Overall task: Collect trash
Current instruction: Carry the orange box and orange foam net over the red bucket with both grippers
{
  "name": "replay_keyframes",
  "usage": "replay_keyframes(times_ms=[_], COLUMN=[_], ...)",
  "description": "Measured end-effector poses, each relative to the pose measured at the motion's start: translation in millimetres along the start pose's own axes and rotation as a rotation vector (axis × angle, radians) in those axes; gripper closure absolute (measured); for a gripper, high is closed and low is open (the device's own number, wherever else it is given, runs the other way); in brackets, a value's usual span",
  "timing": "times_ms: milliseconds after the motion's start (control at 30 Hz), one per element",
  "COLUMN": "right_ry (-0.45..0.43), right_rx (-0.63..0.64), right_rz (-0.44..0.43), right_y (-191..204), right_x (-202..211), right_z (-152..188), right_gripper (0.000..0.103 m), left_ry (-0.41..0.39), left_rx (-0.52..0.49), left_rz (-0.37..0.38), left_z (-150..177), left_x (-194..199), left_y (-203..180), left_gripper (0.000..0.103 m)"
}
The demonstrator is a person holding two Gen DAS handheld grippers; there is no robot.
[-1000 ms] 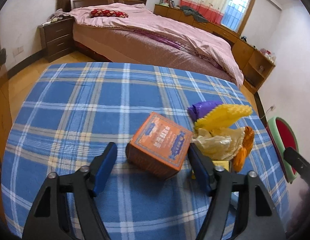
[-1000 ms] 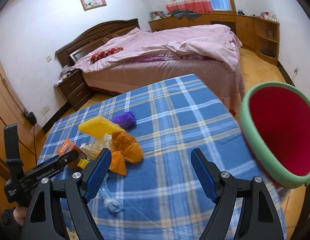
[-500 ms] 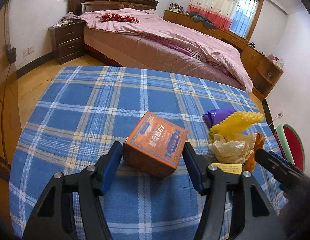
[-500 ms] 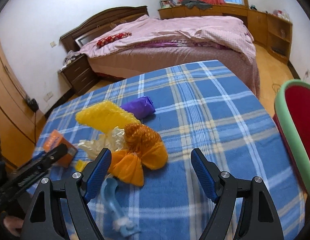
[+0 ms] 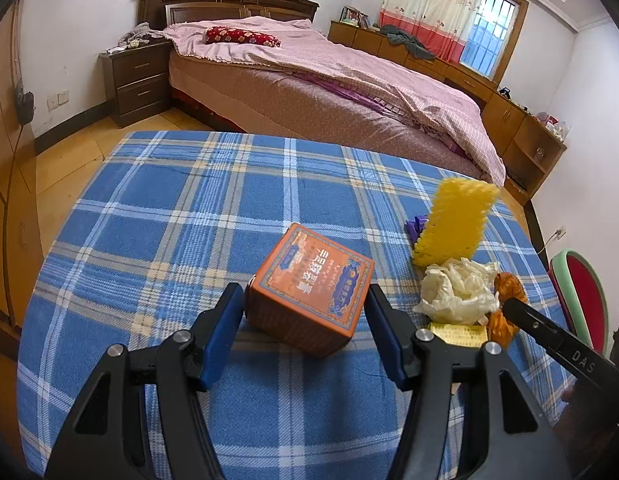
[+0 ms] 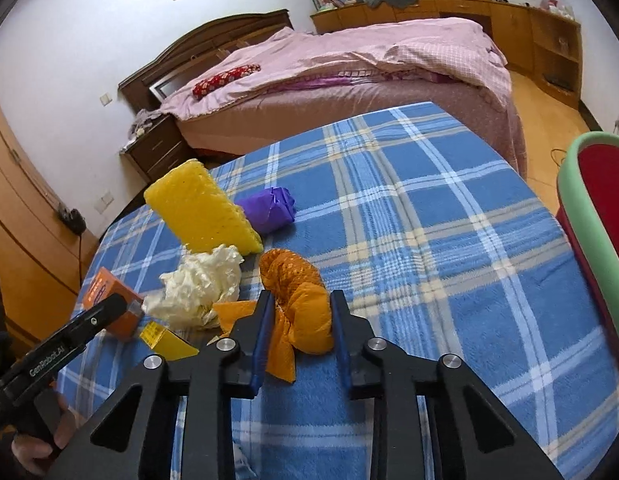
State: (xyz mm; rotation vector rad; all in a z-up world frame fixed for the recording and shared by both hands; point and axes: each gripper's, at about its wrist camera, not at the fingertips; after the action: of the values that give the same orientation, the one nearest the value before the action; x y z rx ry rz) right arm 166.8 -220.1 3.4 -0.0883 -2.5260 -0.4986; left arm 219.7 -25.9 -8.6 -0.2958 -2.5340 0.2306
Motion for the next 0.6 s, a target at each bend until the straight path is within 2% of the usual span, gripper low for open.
replay_keyframes(times_ms=[33,333,600], right_ry=[-0.005,-0.093,-0.141], right_rx=[-0.003,0.000,-0.041], right_rz=[0.003,0.045,0.120], right_y=[-1.1,-16.3,-48.2], right_x=[2.4,51.6,95.7], right_z=[-0.1,-2.1,-1.2], right_gripper=[0.087,0.087,0.087], left_ry=[-0.002,-0.022,-0.046], left_rx=[0.000,-0.013,-0.050], left_rz=[0.001,0.005,0.012], left_z=[-0.2,0.0,1.0], left_x=[0.9,4.0,11.5], left_y=[-0.2,-5.6,-19.2], left_gripper=[0.041,0.041,0.041])
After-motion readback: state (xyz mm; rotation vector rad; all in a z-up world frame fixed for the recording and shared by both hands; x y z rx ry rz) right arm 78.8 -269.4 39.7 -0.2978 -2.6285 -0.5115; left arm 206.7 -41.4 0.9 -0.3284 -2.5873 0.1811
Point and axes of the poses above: each gripper's, at about its wrist camera, not at the fingertips, and x roughly against the way its jaws point, y to its left, z to its underside, and after that the axes turned 15 degrees about -y, right-handed
